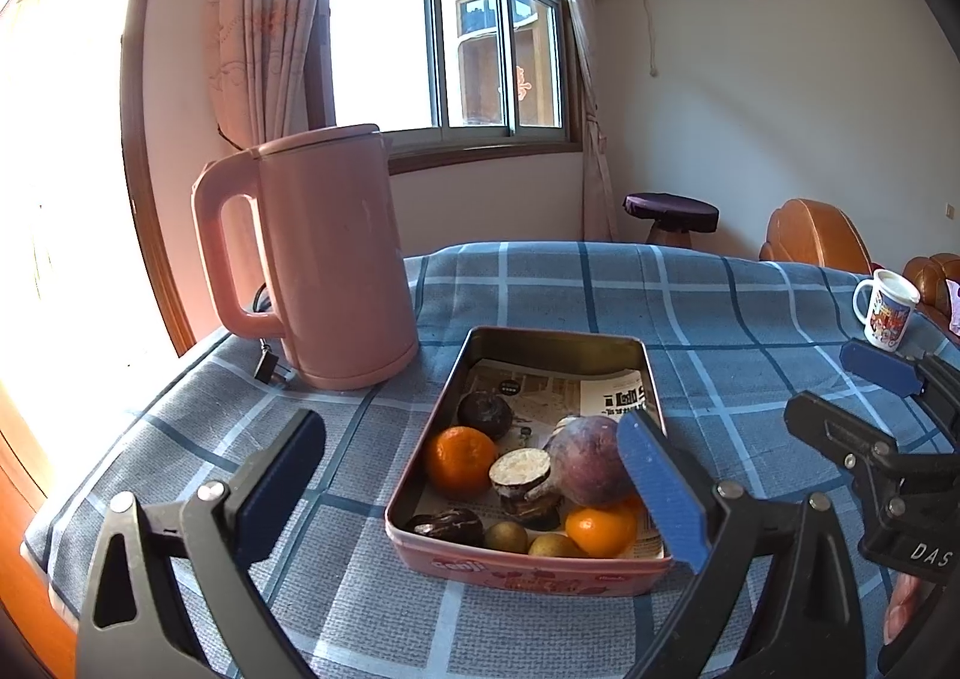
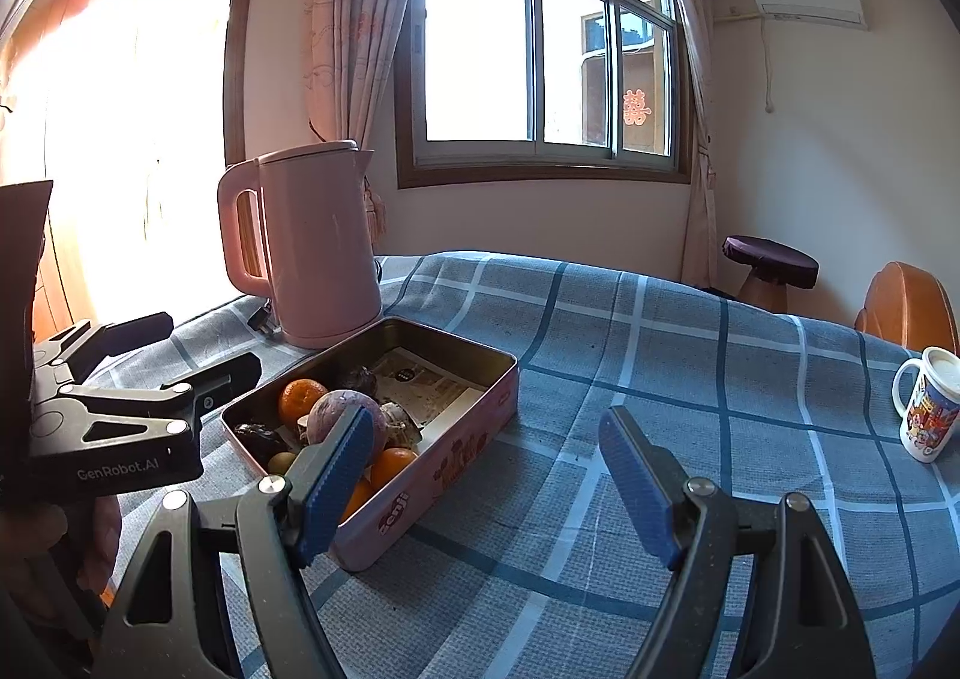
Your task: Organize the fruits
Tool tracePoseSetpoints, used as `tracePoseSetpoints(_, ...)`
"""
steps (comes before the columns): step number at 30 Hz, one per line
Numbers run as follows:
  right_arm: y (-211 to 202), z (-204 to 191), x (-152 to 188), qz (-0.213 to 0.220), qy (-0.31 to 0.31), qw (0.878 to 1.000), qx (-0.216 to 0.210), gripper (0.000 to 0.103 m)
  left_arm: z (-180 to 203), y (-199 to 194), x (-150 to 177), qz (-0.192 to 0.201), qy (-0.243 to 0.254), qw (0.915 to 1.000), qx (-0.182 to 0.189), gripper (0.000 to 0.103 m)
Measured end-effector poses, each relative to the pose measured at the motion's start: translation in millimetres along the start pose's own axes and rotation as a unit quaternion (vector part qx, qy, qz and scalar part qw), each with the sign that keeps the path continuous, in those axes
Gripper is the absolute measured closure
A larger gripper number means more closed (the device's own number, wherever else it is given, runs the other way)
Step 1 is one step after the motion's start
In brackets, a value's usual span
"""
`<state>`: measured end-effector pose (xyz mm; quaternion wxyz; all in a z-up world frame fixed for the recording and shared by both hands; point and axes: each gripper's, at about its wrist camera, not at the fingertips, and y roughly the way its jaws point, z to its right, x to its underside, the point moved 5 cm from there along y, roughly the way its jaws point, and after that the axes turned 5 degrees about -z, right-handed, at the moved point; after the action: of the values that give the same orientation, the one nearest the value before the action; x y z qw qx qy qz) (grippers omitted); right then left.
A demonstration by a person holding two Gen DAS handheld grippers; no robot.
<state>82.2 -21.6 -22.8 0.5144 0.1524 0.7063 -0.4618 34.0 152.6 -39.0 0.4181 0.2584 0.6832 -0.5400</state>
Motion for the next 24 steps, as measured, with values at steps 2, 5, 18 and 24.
tracePoseSetpoints(2, -2.1, 1.7, -0.9, 0.003, 0.001, 1.0, 0.002, 0.024, 1.9, -1.5, -0.5, 0.001, 0.003, 1.0, 0.006, 0.003)
tracePoseSetpoints(5, -3.6, 4.0, -1.0, 0.004, 0.002, 1.0, 0.004, 0.024, 3.7, -4.0, -1.5, 0.005, 0.006, 1.0, 0.003, 0.003)
tracePoseSetpoints(18, -5.2, 6.1, 0.5, 0.002, 0.002, 1.0, 0.005, 0.024, 2.9, 3.5, 1.4, -0.019, -0.002, 0.9998, 0.0, 0.0)
tracePoseSetpoints(24, -6.9, 10.2, 1.8, 0.001, 0.005, 1.0, 0.006, 0.024, 5.7, 2.5, 3.4, -0.017, 0.01, 0.9998, -0.005, 0.0)
